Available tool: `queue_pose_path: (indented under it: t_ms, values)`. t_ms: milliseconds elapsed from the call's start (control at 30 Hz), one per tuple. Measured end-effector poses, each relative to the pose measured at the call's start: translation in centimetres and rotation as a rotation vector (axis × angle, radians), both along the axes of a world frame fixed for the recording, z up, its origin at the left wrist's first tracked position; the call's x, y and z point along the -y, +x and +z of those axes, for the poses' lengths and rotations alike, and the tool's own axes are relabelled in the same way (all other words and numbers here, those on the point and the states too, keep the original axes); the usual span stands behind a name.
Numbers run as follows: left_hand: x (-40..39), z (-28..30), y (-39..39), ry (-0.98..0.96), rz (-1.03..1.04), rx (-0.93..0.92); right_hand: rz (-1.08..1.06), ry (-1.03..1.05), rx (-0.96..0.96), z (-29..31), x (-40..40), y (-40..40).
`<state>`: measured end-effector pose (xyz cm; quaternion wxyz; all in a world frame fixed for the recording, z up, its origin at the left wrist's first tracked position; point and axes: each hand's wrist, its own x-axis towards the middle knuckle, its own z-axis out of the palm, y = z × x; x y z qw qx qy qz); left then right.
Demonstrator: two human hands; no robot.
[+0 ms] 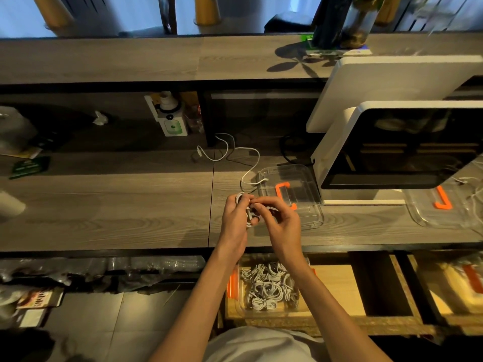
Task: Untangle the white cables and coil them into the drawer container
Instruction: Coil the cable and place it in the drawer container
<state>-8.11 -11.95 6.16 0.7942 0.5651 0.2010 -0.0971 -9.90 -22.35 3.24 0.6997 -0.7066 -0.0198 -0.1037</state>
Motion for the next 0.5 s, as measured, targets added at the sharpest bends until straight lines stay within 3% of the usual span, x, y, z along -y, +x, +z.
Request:
queue_pose_path:
  t_ms: [233,367,500]
  values:
    - [-0.9,0.0,0.0,-0.054,-0.098,0.021,0.053,0.137,-0.061,0.1,0.8,-0.2]
    - [-1.4,0.0,0.1,-0.197,-0.142,-0.008,0.076,0.136,-0.120,-0.2,1.5,-0.2]
    - [-1.2,0.0,0.1,-0.194,-0.169,-0.032,0.126,0.130,-0.134,-0.2,1.6,0.0]
